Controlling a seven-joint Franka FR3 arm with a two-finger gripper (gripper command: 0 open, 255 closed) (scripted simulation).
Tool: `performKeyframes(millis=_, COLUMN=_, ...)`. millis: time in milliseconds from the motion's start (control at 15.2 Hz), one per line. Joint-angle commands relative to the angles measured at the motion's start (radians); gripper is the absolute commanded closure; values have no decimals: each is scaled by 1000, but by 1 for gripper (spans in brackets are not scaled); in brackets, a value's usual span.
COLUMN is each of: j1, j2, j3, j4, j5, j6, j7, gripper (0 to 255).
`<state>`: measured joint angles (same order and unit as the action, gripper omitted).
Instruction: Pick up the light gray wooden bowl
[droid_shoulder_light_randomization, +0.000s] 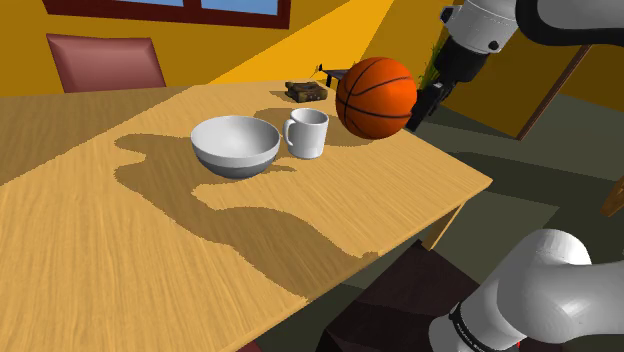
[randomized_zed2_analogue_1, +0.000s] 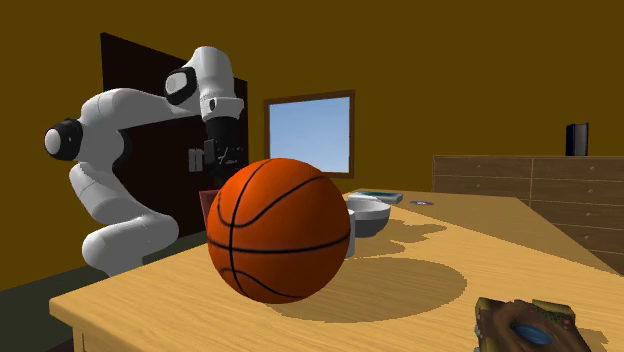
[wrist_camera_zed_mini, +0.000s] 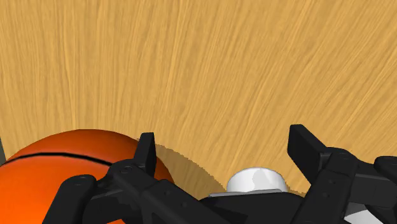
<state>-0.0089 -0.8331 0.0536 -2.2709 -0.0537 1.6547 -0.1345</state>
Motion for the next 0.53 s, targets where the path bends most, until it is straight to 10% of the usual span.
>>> performKeyframes(millis=0, j1=0, j2=0, j3=0, j4=0, j5=0, j6=0, j7=0, gripper=0)
performKeyframes(millis=462, j1=23, j2=190, j3=132, j4=110, j5=46, j6=47, j7=126, gripper=0)
